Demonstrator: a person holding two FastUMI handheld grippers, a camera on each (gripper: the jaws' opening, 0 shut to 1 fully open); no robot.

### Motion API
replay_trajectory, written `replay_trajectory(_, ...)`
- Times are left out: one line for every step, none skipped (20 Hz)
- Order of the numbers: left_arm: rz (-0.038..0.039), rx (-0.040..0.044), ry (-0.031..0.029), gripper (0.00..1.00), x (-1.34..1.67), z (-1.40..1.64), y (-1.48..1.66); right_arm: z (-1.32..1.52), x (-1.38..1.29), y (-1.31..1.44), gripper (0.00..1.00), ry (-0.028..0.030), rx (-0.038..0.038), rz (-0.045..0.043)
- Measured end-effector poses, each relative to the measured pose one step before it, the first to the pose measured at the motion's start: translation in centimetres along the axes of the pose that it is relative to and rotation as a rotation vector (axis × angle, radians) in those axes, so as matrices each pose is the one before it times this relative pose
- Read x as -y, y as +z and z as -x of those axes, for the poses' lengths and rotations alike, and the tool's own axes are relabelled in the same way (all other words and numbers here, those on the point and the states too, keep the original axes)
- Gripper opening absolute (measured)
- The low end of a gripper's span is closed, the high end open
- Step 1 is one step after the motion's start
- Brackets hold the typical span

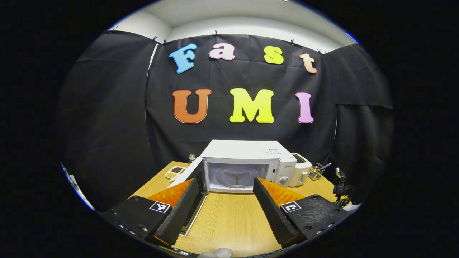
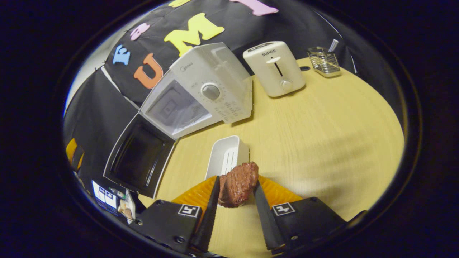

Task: Open the microwave oven with the left hand, put the food in, and close the microwave oven.

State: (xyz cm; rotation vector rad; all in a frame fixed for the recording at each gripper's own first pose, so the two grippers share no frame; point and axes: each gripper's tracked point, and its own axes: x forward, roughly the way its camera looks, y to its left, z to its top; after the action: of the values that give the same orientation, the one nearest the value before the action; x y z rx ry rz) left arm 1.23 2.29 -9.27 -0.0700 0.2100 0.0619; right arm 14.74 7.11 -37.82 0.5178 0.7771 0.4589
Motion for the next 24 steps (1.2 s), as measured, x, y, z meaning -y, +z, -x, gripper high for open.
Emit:
replay_trajectory(0.00442, -0.00563, 0.01745, 0.96, 0.267, -0.272, 0.182, -0.301, 0.103, 0.152, 0.53, 0.02085, -0.01231, -0.02347)
replay_trajectory(0.00396, -0.01049, 0.02089, 0.96, 0.258, -0.168, 0.040, 0.183, -0.157, 0.019, 0.29, 0.02563, -0.02041, -0.01402)
replay_trajectory(0.00091, -0.00536, 0.02191, 0.96, 0.414, -0.152, -0.016, 0.079, -0.267, 0.160, 0.30, 0.02909, -0.02763, -0.01871)
replay_trajectory(-0.00546, -0.00399, 0.02429, 0.96, 0.161, -0.017, 0.088, 0.135, -0.728, -0.039, 0.34, 0.03942, -0.01892, -0.01052)
replay_trajectory(-0.00780, -0.00765, 0.02541, 0.96, -0.048, 0.110, 0.051, 0.241, -0.616, 0.368, 0.30, 0.02811, -0.01511, -0.00222)
replay_trajectory(-0.00970, 0.00007, 0.02168, 0.96, 0.000, 0.200, 0.089, 0.149, -0.602, 0.179, 0.23, 0.01395, -0.00776, 0.00884)
replay_trajectory(-0.00939, 0.00325, 0.01862, 0.96, -0.020, 0.083, 0.277, 0.254, -0.436, 0.160, 0.19, 0.00703, -0.01874, 0.02045)
replay_trajectory(-0.00527, 0.00181, 0.01794, 0.96, -0.117, 0.144, 0.167, 0.212, -0.698, 0.160, 0.17, 0.02089, -0.00705, 0.01127)
replay_trajectory(-0.00193, 0.00050, 0.00906, 0.96, 0.064, 0.206, 0.092, 0.277, -0.888, 0.362, 0.17, 0.01973, -0.00601, 0.00927)
replay_trajectory(-0.00209, 0.00240, 0.00911, 0.96, -0.043, 0.144, 0.088, 0.456, -0.678, 0.470, 0.16, 0.00647, -0.00048, 0.01544)
replay_trajectory(-0.00196, 0.00168, 0.00361, 0.96, -0.093, 0.132, 0.077, 0.315, -0.826, 0.705, 0.16, 0.00760, 0.00833, 0.01937)
replay_trajectory(-0.00147, 0.00325, 0.00287, 0.96, -0.158, 0.167, 0.135, 0.311, -1.075, 0.667, 0.16, 0.01215, 0.00969, 0.01398)
replay_trajectory(-0.00008, 0.00475, 0.00162, 0.96, -0.292, -0.044, 0.059, 0.106, -1.166, 0.777, 0.16, 0.01493, 0.00874, 0.01134)
replay_trajectory(0.00232, 0.00302, -0.00449, 0.96, -0.131, -0.045, -0.019, 0.096, -1.107, 0.867, 0.16, 0.01086, 0.01782, 0.01060)
replay_trajectory(0.00270, 0.00099, -0.00787, 0.96, -0.154, -0.089, -0.155, -0.276, -1.095, 0.914, 0.16, 0.00654, 0.02059, 0.01451)
replay_trajectory(0.00091, -0.00438, -0.01329, 0.96, -0.125, -0.136, -0.216, -0.392, -0.955, 0.751, 0.16, 0.00039, 0.02254, 0.01597)
replay_trajectory(-0.00360, 0.00179, -0.01186, 0.96, -0.391, -0.059, -0.154, -0.605, -1.061, 0.681, 0.16, 0.00219, 0.02348, 0.01217)
replay_trajectory(-0.00606, 0.00415, -0.01339, 0.96, -0.327, -0.112, -0.032, -0.836, -1.066, 0.321, 0.16, 0.00258, 0.01998, 0.00748)
replay_trajectory(-0.01648, -0.00104, -0.01745, 0.96, -0.396, -0.238, -0.216, -1.018, -0.944, 0.410, 0.16, -0.00279, 0.02333, 0.00036)
replay_trajectory(-0.01098, -0.00916, -0.01898, 0.96, -0.294, -0.082, -0.373, -1.050, -0.921, 0.218, 0.16, -0.00393, 0.02512, -0.00424)
replay_trajectory(-0.01481, -0.00700, -0.03017, 0.96, 0.028, -0.034, -0.540, -1.230, -0.857, 0.206, 0.16, -0.00690, 0.02904, -0.00781)
replay_trajectory(-0.01460, -0.00276, -0.02788, 0.96, -0.113, -0.164, -0.306, -1.315, -0.611, 0.265, 0.16, -0.01425, 0.04624, -0.01533)
replay_trajectory(-0.00875, -0.00754, -0.02718, 0.96, -0.279, -0.119, -0.359, -1.466, -0.610, 0.187, 0.16, -0.01186, 0.04669, -0.01874)
replay_trajectory(-0.01137, -0.00747, -0.02957, 0.97, -0.091, -0.163, -0.448, -1.531, -0.487, -0.154, 0.16, -0.01297, 0.04166, -0.02768)
